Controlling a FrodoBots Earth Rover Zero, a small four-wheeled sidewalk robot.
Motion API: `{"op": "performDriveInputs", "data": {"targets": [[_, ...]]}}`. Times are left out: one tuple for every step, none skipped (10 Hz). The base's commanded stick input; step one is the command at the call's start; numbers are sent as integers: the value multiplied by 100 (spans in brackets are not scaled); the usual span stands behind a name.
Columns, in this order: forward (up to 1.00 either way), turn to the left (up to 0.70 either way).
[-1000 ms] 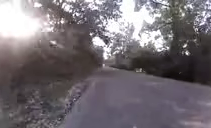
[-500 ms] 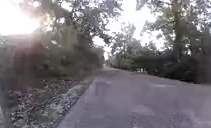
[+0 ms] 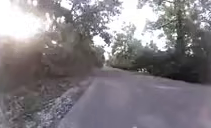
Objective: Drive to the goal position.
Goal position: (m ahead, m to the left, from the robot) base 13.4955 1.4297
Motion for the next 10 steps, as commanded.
{"op": "performDriveInputs", "data": {"targets": [[70, 0], [70, 0], [70, 0], [70, 0], [70, 0], [70, 0], [70, 0], [70, 0], [70, 0], [70, 0]]}}
